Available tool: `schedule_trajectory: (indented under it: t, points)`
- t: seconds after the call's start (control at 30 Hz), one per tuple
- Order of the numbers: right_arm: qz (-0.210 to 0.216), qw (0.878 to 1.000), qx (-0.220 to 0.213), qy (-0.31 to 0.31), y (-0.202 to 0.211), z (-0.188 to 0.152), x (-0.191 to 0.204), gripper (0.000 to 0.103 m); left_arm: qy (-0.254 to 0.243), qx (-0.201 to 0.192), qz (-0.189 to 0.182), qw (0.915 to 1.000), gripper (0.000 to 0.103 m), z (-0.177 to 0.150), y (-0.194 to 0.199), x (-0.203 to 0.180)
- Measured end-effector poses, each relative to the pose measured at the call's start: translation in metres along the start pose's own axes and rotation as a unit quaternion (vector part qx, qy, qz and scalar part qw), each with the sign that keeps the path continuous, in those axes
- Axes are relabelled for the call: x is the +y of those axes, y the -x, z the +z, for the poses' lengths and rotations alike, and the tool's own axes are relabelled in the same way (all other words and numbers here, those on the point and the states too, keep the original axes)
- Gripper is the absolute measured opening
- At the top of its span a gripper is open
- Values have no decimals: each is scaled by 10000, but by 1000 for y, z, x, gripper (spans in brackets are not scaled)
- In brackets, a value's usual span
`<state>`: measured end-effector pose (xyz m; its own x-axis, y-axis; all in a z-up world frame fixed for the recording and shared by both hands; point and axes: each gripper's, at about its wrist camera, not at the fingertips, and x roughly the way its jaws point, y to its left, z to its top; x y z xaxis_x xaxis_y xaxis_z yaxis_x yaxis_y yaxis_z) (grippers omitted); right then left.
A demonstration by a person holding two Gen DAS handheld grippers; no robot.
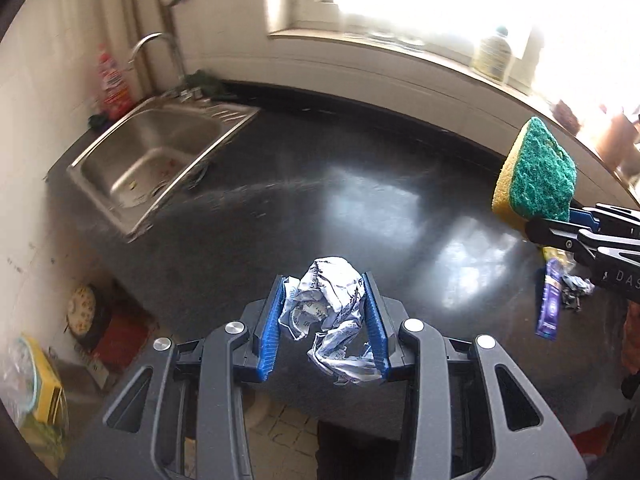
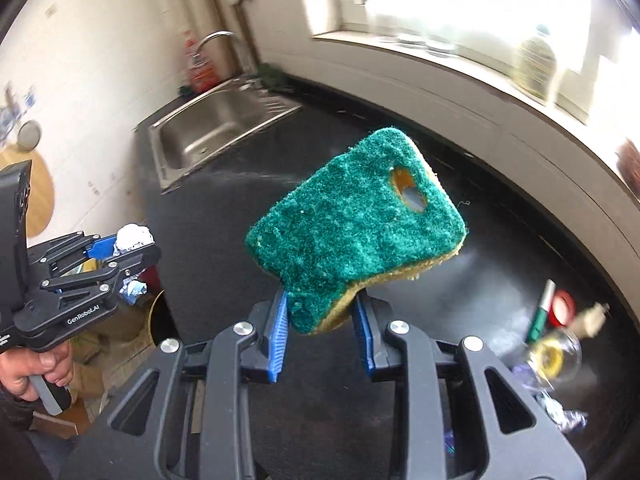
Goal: Collect trash
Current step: 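Carry the foil and sponge to the black bin, lowering the foil into it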
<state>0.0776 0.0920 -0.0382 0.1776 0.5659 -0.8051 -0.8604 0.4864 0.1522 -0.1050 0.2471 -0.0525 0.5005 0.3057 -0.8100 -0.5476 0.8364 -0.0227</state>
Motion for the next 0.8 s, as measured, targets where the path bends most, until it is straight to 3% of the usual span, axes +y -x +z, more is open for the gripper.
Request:
schedule_trajectory:
  t: [0.17, 0.37, 0.5, 0.63, 0.8]
  points:
    - [797, 9904, 203, 1114, -43, 27, 106, 30, 1079, 97, 751, 9913, 37, -42, 23, 97]
    - [1577, 9632, 581, 2098, -79, 28, 223, 30, 2067, 180, 1368, 9686, 37, -95, 47, 172]
    - [1886, 9463, 821, 2496, -96, 19, 275, 30, 2491, 282, 1559, 9554, 37, -124, 52, 200]
    - [2005, 9348, 1073, 2728, -118, 10, 321, 31, 2694, 353, 1586, 9492, 37, -142, 44, 217]
    - [2075, 9264, 1453, 2786, -155, 3, 346, 31, 2943, 410, 1404, 9444, 37, -164, 16, 234]
